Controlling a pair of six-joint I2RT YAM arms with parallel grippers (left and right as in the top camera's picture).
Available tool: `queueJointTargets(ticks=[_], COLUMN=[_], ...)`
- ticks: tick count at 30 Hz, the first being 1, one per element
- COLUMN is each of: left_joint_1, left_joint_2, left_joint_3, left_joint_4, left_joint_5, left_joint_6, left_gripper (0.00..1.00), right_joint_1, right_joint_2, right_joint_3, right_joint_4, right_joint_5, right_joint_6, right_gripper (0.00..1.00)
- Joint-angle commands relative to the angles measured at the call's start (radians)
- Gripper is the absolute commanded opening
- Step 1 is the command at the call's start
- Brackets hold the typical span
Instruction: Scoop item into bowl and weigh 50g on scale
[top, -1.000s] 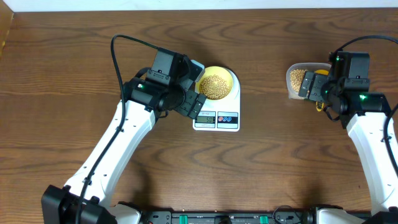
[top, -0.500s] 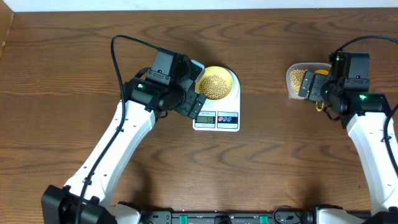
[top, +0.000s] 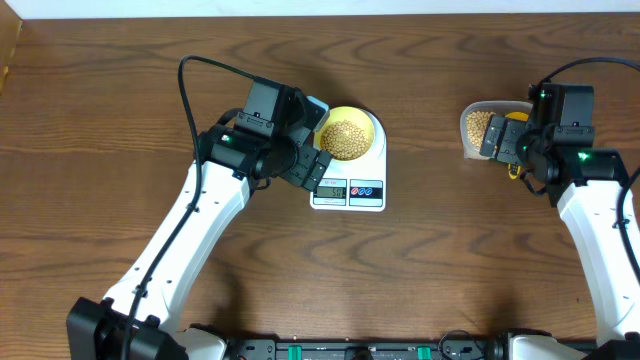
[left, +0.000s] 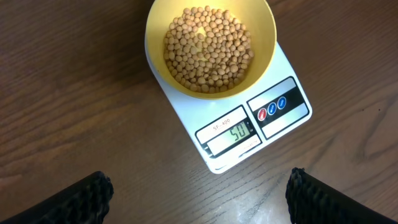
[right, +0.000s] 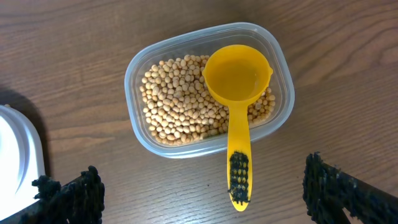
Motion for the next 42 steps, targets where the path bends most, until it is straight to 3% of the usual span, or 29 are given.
queueJointTargets(ticks=[1, 13, 25, 31, 34, 42], left_joint_1=[-0.001, -0.001, -0.001, -0.001, -0.001, -0.001], left_joint_2=[-0.013, -0.013, -0.013, -0.013, -0.013, -0.013], left_joint_3=[0.004, 0.004, 0.004, 0.004, 0.004, 0.004], left_joint_4=[-0.006, -0.006, -0.006, -0.006, -0.006, -0.006], left_joint_5=[-0.01, -0.01, -0.01, -0.01, -0.01, -0.01], left_joint_6=[0.017, 0.017, 0.017, 0.017, 0.017, 0.017], left_gripper=[0.91, 0.91, 0.91, 0.91, 0.91, 0.91], right_joint_1=[0.011, 0.011, 0.011, 0.011, 0.011, 0.011], right_joint_2=[-0.015, -0.039, -0.255, -0.383, -0.465, -0.686], right_joint_3=[0.002, 0.002, -0.009, -0.102, -0.189, -0.399], right_joint_4=[-0.001, -0.02, -0.035, -0.026, 0.025, 0.351], right_joint_5=[-0.002, -0.003, -0.003, -0.003, -0.003, -0.032], right_joint_6=[-0.014, -0.014, -0.014, -0.013, -0.01, -0.006], right_gripper=[0.99, 0.99, 0.99, 0.99, 0.99, 0.99])
